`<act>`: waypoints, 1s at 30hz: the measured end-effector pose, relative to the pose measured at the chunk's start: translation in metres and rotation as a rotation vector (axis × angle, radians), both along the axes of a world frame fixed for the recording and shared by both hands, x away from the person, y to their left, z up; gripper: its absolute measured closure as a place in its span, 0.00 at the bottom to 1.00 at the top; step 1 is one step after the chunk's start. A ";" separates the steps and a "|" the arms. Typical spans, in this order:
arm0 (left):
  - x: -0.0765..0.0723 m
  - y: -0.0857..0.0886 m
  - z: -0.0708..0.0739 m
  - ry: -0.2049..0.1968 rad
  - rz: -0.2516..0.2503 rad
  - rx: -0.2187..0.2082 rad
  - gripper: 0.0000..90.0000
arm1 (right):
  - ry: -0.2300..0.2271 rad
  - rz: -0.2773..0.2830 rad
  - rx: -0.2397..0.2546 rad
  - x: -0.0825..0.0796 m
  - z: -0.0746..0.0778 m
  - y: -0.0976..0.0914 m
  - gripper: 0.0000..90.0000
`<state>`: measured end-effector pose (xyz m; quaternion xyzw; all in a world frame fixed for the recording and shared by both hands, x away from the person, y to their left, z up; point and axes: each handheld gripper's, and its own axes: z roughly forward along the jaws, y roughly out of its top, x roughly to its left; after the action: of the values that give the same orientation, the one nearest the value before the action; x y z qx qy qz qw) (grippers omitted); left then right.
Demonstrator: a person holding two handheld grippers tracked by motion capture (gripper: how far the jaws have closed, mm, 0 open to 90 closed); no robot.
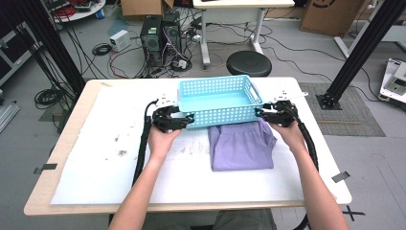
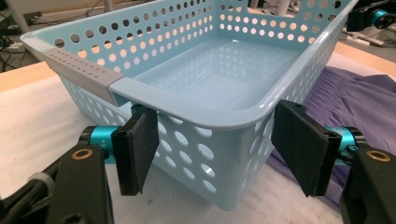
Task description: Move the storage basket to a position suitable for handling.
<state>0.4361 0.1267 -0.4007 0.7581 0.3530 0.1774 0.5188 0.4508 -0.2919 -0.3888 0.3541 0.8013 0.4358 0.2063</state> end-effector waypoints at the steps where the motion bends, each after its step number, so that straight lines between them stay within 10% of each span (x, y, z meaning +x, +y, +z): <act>1: 0.003 -0.002 0.001 0.005 -0.006 0.004 0.36 | 0.000 -0.009 0.007 0.000 0.000 -0.003 0.63; 14: 0.025 -0.012 -0.005 0.005 -0.016 0.023 0.38 | 0.026 -0.082 0.015 -0.007 -0.006 -0.009 0.62; 30: 0.011 -0.011 -0.013 -0.013 0.045 0.069 0.31 | 0.025 -0.152 0.034 -0.016 -0.013 -0.007 0.42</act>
<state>0.4467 0.1152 -0.4137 0.7663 0.3604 0.2059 0.4904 0.4352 -0.2986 -0.4022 0.4229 0.7670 0.4281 0.2226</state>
